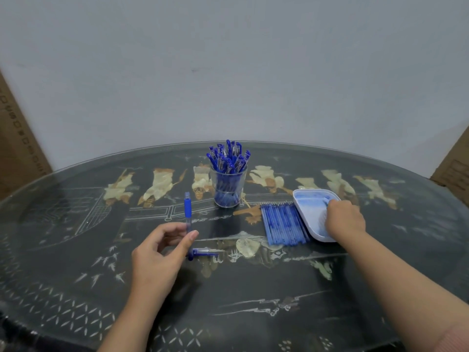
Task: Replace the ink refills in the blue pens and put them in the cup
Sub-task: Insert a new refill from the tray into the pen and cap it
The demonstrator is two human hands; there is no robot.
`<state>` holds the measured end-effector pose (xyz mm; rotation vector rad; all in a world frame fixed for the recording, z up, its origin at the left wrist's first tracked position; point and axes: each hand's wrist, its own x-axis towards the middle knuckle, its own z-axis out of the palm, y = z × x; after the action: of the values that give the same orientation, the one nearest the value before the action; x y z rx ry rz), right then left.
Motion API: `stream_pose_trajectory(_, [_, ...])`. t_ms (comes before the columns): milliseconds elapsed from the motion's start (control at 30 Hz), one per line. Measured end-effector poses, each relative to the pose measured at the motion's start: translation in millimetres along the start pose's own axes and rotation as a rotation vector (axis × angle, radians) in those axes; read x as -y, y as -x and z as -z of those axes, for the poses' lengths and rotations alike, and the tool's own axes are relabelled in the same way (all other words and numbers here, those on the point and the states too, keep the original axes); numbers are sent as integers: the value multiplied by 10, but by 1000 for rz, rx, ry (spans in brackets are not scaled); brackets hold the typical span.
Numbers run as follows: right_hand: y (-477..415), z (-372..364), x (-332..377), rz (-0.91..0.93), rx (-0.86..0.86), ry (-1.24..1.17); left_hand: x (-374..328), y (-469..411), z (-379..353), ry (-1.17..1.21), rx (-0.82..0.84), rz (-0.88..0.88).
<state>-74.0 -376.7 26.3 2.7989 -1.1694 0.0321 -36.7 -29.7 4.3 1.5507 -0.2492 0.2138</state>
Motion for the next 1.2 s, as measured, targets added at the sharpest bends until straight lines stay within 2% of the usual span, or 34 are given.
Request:
stream_pose_trajectory(267, [10,-22,27,-33,-49,-285,56,72,-18,-48,26,-35])
stream_pose_trajectory(400, [196,259,217,17,-123,-660,73,89,-13,-63,30,-57])
stream_pose_trajectory(467, [382,487,395,71,-111,-930,80,87,-5,-70,41,-68])
stream_pose_trajectory(500, [499,611,487,92,-50,-1109,80,87,-2,-74,43,-78])
stream_pose_trajectory(600, [850,935,747,147,270,-1646,49,99,-7,-95,44,-113])
stream_pose_trajectory(733, [1112,1142,1033,177,594,-2089,39,122,-8,-141,69,-178])
stream_pose_trajectory(933, [1143,1108,1292,110,737,-2198,85,111,-6,-164,83,-235])
stream_pose_trajectory(1200, [1065,1086,1306,26,724,-2225,85,111,-9,-177,96,-253])
